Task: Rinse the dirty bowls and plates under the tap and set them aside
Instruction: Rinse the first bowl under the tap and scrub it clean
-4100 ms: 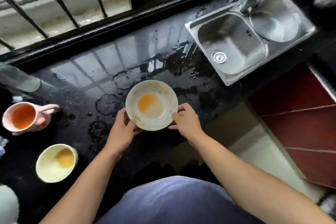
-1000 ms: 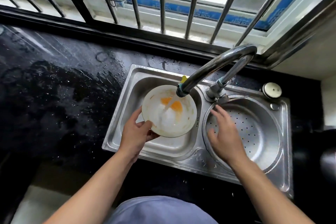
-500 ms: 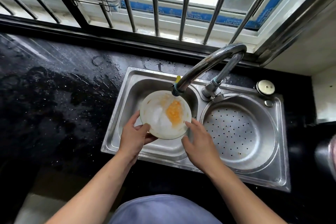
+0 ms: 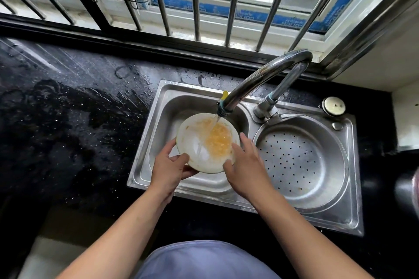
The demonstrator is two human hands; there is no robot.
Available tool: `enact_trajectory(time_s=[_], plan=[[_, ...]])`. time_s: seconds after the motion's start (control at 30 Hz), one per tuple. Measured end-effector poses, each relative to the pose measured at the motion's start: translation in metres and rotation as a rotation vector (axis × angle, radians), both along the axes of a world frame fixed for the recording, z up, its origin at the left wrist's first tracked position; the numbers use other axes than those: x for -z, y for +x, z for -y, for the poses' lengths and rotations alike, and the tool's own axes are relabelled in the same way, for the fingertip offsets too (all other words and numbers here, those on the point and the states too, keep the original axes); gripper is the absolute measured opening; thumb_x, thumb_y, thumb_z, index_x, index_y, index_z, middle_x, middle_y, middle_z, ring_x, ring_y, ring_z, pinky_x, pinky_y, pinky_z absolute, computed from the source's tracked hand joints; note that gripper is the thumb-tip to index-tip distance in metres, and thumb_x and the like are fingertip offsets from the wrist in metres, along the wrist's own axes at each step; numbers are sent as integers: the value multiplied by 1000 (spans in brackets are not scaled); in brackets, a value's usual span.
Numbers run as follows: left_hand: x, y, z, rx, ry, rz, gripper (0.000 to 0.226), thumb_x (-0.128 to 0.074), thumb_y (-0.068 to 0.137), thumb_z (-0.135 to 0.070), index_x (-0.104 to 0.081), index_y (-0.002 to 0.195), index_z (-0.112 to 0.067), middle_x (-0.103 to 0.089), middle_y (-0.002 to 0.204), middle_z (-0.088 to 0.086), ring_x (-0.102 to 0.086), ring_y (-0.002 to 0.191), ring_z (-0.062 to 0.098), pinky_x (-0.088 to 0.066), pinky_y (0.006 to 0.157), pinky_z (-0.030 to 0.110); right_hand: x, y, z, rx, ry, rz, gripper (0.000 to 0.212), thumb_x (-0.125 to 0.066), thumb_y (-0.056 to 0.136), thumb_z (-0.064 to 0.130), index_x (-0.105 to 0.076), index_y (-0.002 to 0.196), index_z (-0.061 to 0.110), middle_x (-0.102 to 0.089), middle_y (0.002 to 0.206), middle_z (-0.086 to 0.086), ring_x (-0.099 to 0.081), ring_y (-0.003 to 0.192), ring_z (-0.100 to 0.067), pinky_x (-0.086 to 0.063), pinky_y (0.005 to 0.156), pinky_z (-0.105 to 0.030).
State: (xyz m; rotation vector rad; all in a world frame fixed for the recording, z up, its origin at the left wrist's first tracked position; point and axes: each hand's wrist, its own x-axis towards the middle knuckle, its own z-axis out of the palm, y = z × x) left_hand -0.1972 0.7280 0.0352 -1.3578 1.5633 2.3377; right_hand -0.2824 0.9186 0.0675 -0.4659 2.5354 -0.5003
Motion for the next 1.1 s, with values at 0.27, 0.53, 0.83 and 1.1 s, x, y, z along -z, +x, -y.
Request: enact_trajectory(time_s=[0.27,0.53,0.83,1.1], plan=[[3,-2,-6,22,-24,4,62,-63,89,8,-58,133,-36,-80,76,14,-79,66,28,-67,68,41,-11,-11,59,-430,-35,251,38,-31,107,35,-53,124,9,-50,139,-15,-48,127,-35,-40,103,-45],[9,0,-4,11,-48,11,63,-64,86,6,-60,128,-40,-79,78,17,-79,75,33,-67,68,45,-11,-15,56,-301,196,240,49,-40,101,30,-43,144,8,-32,156,-16,-36,140,-35,-34,111,-41],[11,0,0,-49,-27,48,69,-65,87,7,-56,144,-31,-81,88,20,-81,80,39,-67,67,43,-1,-22,56,-292,152,238,38,-39,97,31,-68,112,10,-64,122,-16,-57,98,-32,-48,81,-36],[7,-3,-5,0,3,23,67,-63,88,5,-57,147,-27,-82,83,16,-80,70,30,-67,67,39,9,-8,61,-367,-88,362,41,-35,104,30,-59,134,16,-46,155,-9,-39,142,-33,-37,112,-42]])
